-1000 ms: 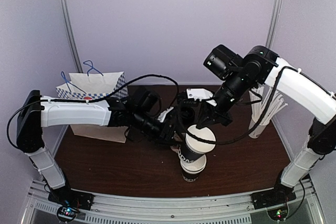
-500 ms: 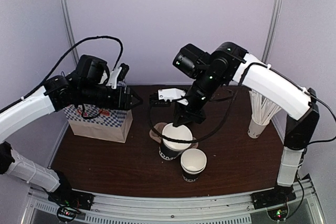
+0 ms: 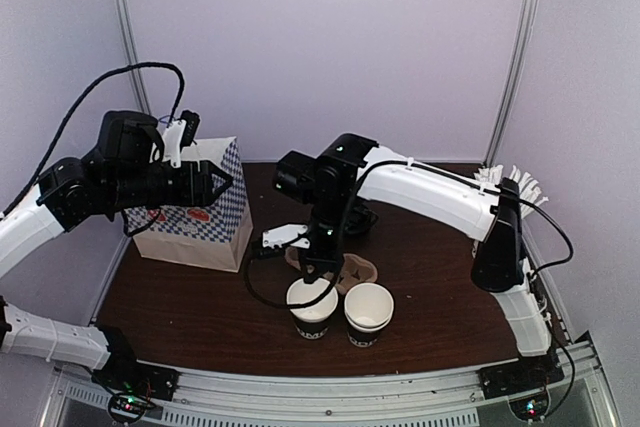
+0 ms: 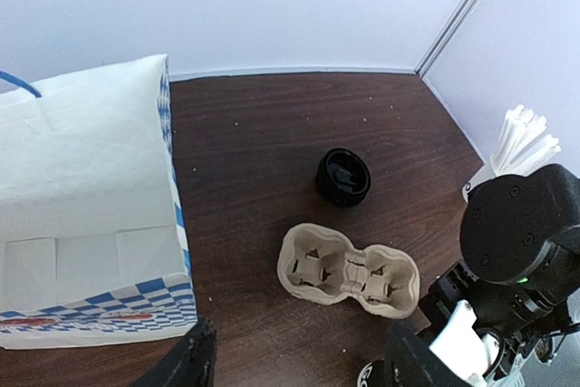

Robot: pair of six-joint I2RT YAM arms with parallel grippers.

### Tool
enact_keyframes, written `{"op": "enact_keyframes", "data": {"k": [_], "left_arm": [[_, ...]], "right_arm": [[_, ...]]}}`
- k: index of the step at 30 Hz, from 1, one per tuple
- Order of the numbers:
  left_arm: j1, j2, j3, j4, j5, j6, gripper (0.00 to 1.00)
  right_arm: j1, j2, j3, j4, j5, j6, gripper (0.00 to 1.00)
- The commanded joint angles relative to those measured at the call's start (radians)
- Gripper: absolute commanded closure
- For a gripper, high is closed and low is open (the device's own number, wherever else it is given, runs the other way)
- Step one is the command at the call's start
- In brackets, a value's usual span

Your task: Pack the takeout coffee

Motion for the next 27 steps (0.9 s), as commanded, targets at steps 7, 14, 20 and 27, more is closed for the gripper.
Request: {"op": "enact_keyframes", "data": {"k": [7, 14, 20, 27], "left_arm": [[-0.001, 0.054, 0.008, -0.002, 0.033, 0.038, 0.36], [-0.002, 0.096, 0.046, -0.016, 0.044, 0.061, 0.35], [-0.002, 0.11, 0.046, -0.013, 0.059, 0.06, 0.35], [-0.001, 0.106, 0.036, -0.006, 0.037, 0.067, 0.35]], "right_arm": [[0.012, 0.049, 0.038, 0.002, 0.024, 0.013, 1.0], [0.012, 0.027, 0.071, -0.046, 0.001, 0.0, 0.83], [0.009, -0.124, -0.031, -0.056, 0.009, -0.02, 0.72], [-0.039, -0.357, -0.39, 0.023, 0.108, -0.017, 0.73]]}}
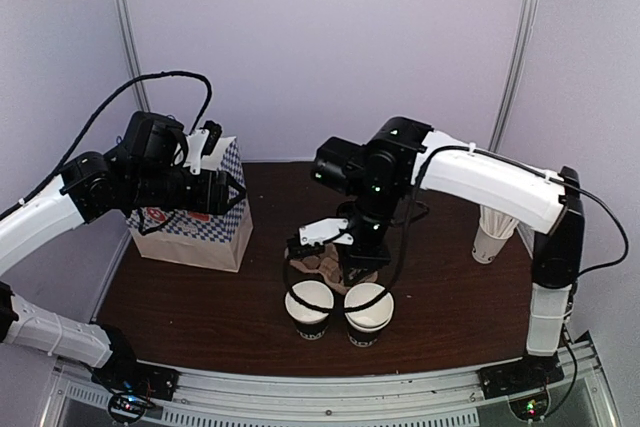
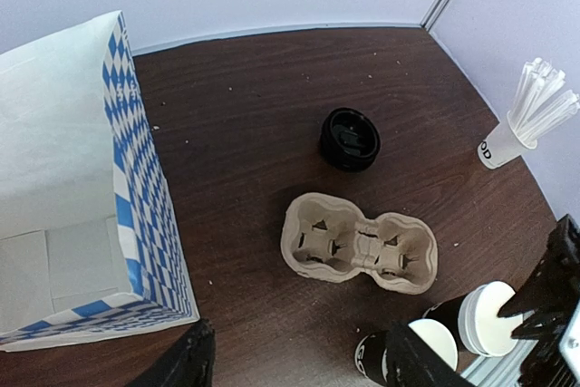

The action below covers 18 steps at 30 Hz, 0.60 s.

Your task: Pack the takeout coffee

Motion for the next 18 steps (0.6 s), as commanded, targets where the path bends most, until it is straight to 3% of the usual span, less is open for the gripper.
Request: {"op": "enact_keyframes", "data": {"k": [1, 9, 14, 18], "left_arm": [[-0.001, 0.004, 0.019, 0.029, 0.004, 0.015, 0.35], [-0.002, 0.05, 0.003, 0.065, 0.044, -0.007, 0.35], [-0.002, 0.064, 0.004, 0.071, 0.062, -0.012, 0.35], [-0.002, 0.059, -0.004, 0.07, 0.065, -0.017, 0.34]], "right_arm": [[-0.036, -0.126, -0.17, 0.043, 0.088, 0.0, 0.73], [-0.077, -0.202, -0.324, 0.103, 0.165, 0.04, 0.61], [-0.079, -0.172, -0.332, 0.114, 0.137, 0.067, 0.62], [-0.079, -0.146, -0.33, 0.122, 0.1, 0.085, 0.69]]}}
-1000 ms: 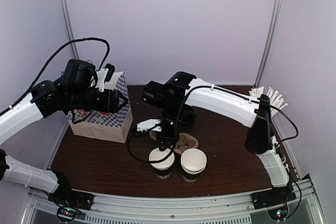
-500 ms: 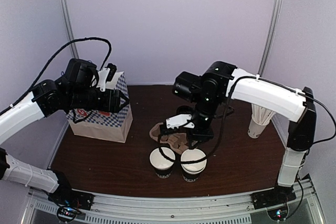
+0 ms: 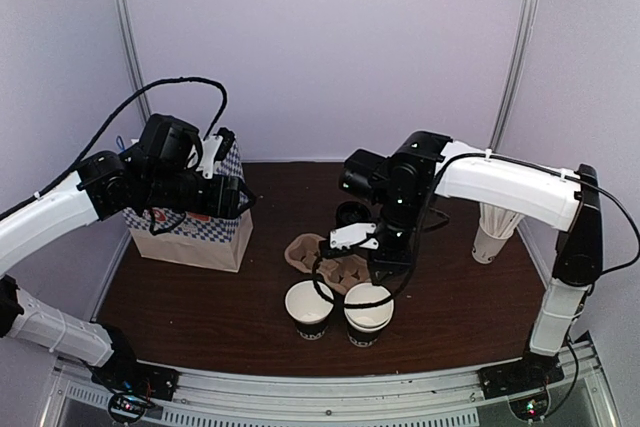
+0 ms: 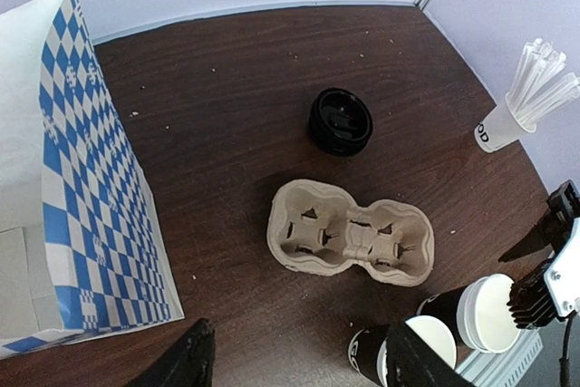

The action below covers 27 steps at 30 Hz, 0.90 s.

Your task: Pack the takeout coffee

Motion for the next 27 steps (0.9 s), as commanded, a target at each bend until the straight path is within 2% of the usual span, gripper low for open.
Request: {"op": "enact_keyframes", "data": {"k": [1, 10, 18, 20, 22, 27], "left_arm": [[-0.002, -0.007, -0.005, 0.051, 0.019, -0.017, 0.34], [-0.001, -0.023, -0.021, 0.051, 0.007, -0.019, 0.33], [-0.002, -0.003, -0.011, 0.052, 0.024, -0.027, 0.33], [-0.002, -0.001, -0.009, 0.052, 0.024, -0.027, 0.33], [-0.002, -0.002, -0.008, 0.052, 0.024, -0.027, 0.33], [-0.002, -0.006, -0.011, 0.05, 0.024, -0.028, 0.33]], "right_arm": [[-0.002, 0.038, -0.004, 0.026, -0.028, 0.034, 0.69], [0.002, 0.068, -0.015, 0.032, -0.036, 0.042, 0.8], [0.002, 0.065, -0.026, 0.034, -0.029, 0.046, 0.97], [0.002, 0.064, -0.032, 0.033, -0.026, 0.046, 0.97], [0.002, 0.062, -0.038, 0.036, -0.022, 0.047, 0.91], [0.002, 0.068, -0.043, 0.035, -0.018, 0.046, 0.93]]}}
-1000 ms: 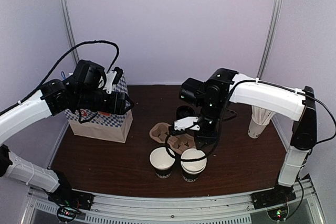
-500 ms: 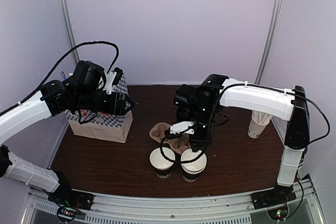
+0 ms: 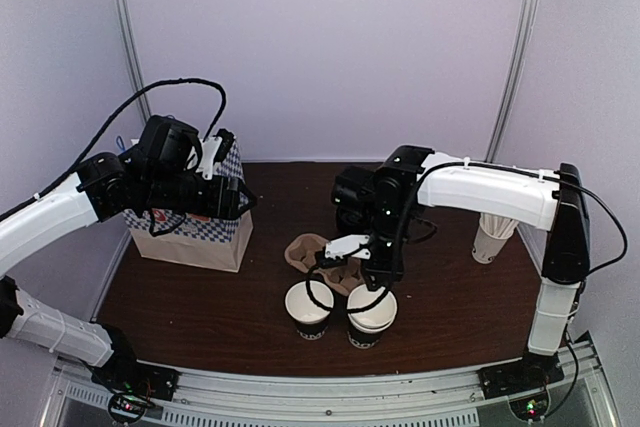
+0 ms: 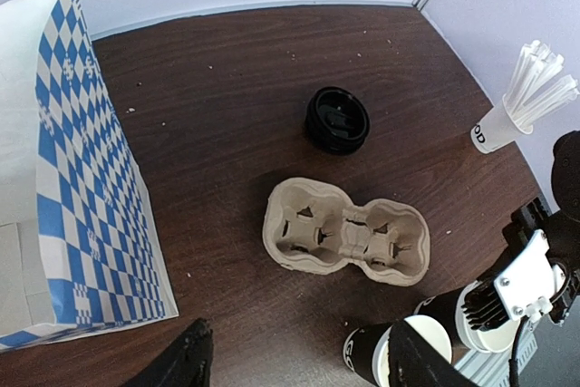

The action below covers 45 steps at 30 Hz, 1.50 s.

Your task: Pack the takeout coffee

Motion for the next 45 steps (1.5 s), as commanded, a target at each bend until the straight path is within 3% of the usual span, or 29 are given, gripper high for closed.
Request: {"op": "enact_keyframes", "data": {"k": [1, 6, 12, 20, 33, 45], "left_arm": [[-0.002, 0.0, -0.001, 0.043, 0.015, -0.008, 0.33], [-0.002, 0.003, 0.001, 0.045, 0.024, -0.01, 0.33], [-0.003, 0.012, 0.013, 0.045, 0.025, -0.005, 0.33], [-0.002, 0.043, 0.036, 0.045, 0.039, 0.005, 0.33], [-0.002, 0.012, 0.008, 0.045, 0.039, 0.001, 0.33], [-0.002, -0.021, -0.002, 0.023, 0.039, 0.003, 0.33]], "right_arm": [[0.001, -0.001, -0.01, -0.002, 0.01, -0.001, 0.93], [0.001, -0.011, 0.003, -0.016, 0.007, 0.001, 1.0], [-0.023, -0.079, -0.005, -0.064, 0.041, -0.02, 1.0], [-0.209, -0.114, 0.138, -0.15, 0.045, -0.047, 1.0], [-0.532, 0.146, 0.445, -0.179, 0.094, 0.013, 1.0], [-0.627, 0.323, 0.635, -0.133, 0.079, 0.088, 1.0]]}}
